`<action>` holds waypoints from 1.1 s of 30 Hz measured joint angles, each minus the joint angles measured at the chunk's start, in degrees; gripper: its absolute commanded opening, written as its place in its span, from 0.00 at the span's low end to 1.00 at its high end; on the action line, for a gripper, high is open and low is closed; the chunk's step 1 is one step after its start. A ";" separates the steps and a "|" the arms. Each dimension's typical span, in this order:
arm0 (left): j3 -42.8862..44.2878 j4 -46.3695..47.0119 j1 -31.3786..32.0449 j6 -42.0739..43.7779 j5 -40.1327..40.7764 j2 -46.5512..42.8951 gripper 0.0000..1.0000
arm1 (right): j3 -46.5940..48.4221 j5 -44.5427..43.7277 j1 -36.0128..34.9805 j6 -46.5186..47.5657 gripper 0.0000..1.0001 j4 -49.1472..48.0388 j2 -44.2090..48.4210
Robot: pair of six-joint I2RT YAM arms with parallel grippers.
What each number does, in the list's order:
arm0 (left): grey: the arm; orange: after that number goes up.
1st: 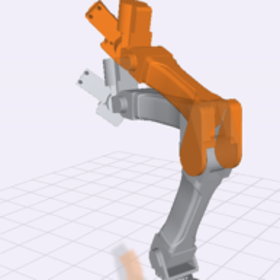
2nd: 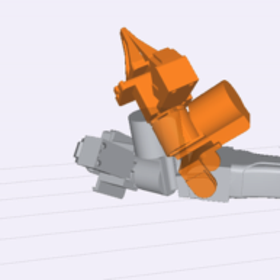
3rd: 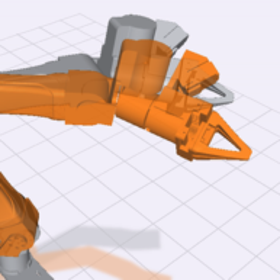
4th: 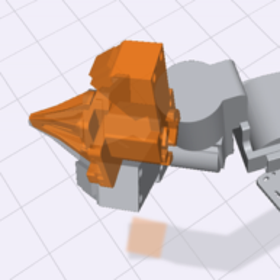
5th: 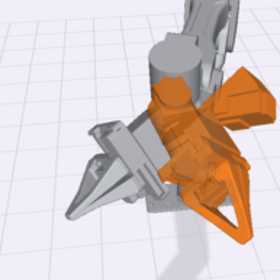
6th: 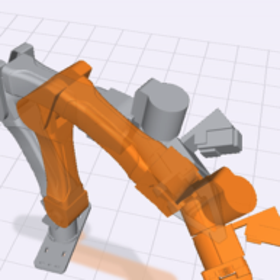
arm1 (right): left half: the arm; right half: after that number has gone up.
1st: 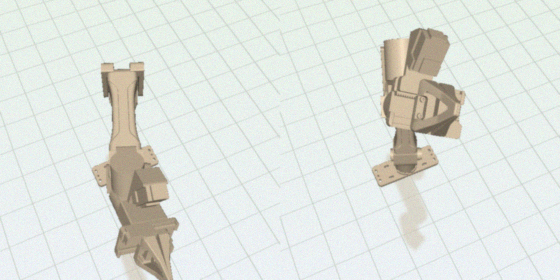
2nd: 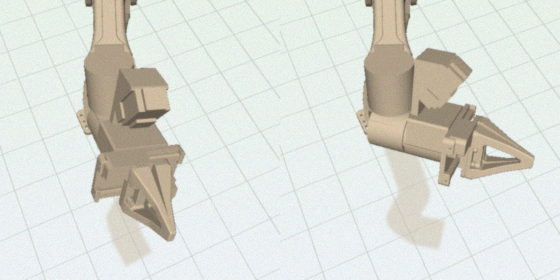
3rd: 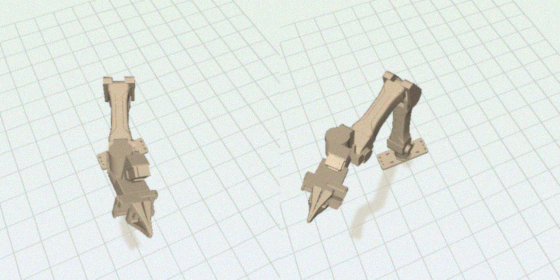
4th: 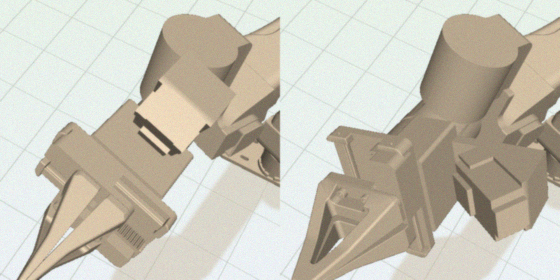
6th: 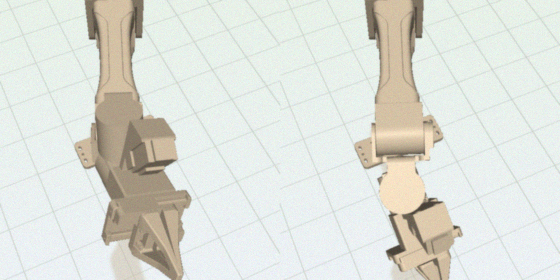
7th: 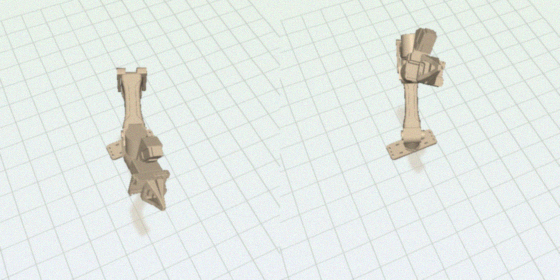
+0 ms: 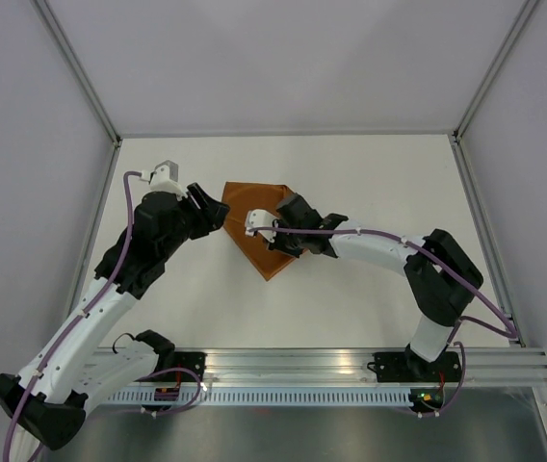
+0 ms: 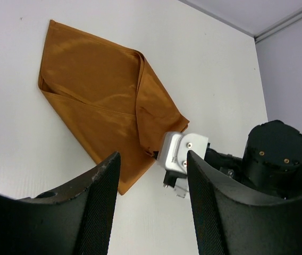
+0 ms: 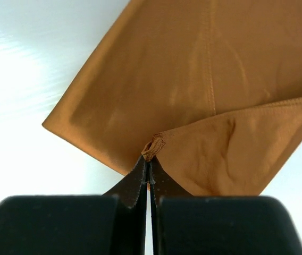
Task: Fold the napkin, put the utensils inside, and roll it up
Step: Fold the napkin
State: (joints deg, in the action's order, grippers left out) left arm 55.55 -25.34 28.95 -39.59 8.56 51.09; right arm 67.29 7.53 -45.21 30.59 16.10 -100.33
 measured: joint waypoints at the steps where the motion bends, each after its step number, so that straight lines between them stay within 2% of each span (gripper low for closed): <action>1: 0.00 -0.15 0.00 0.00 0.00 0.00 0.58 | -0.26 -0.37 -0.79 0.24 0.01 -0.17 -0.17; 33: 0.37 -1.33 0.00 0.02 -1.46 2.47 0.56 | 2.84 -2.10 -9.62 -0.79 0.02 -1.90 -9.25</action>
State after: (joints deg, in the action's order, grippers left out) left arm 55.92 -26.68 28.95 -39.57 7.09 53.56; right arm 70.13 5.43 -54.83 29.80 14.20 -109.58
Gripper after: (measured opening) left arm 0.565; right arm 0.014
